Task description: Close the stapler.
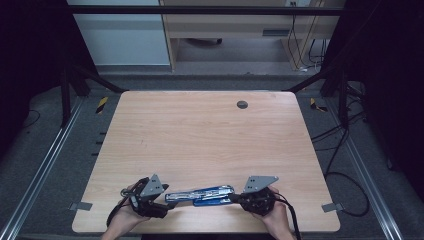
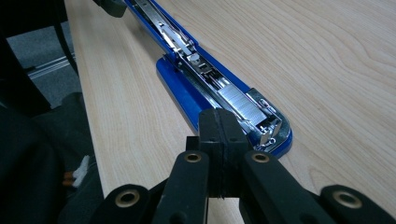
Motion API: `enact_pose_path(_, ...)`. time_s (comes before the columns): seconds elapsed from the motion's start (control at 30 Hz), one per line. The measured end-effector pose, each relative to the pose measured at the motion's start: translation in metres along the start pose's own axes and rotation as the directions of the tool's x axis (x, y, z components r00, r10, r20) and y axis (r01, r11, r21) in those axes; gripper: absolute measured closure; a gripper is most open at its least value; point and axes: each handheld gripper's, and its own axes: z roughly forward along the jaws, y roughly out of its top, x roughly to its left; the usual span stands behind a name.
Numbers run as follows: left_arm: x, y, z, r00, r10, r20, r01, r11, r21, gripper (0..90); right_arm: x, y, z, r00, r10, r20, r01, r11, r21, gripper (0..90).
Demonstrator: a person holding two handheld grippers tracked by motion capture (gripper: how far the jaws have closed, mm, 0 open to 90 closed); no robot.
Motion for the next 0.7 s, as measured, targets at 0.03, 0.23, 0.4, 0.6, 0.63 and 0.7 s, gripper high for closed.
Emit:
enact_pose_path(0.03,0.0,0.0,0.001,1.0,0.002,0.0,-0.002,1.0,0.003,35.8,0.0,0.0,0.001,1.0,0.0,0.001,0.0,1.0,0.001,90.0)
enact_pose_path(0.23,0.002,-0.001,0.005,1.0,0.005,0.004,-0.005,0.9998,0.018,38.6,-0.001,-0.001,0.009,0.9999,-0.006,0.014,0.006,1.0,0.007,90.0)
enact_pose_path(0.4,0.002,-0.001,0.008,0.9999,0.008,0.012,-0.009,0.9998,0.02,40.1,0.0,-0.002,0.015,0.9998,-0.013,0.012,0.013,1.0,0.021,90.0)
enact_pose_path(0.6,0.003,-0.001,0.011,0.9997,0.013,0.021,-0.013,0.9995,0.03,42.2,0.0,-0.003,0.02,0.9993,-0.026,0.027,0.025,0.999,0.035,90.0)
enact_pose_path(0.63,0.003,-0.001,0.011,0.9997,0.015,0.021,-0.015,0.9993,0.033,42.3,0.0,-0.003,0.02,0.9992,-0.03,0.027,0.029,0.999,0.036,90.0)
enact_pose_path(0.7,0.003,0.0,0.012,0.9995,0.017,0.026,-0.017,0.9992,0.036,43.1,-0.001,-0.003,0.021,0.9991,-0.026,0.033,0.025,0.999,0.038,90.0)
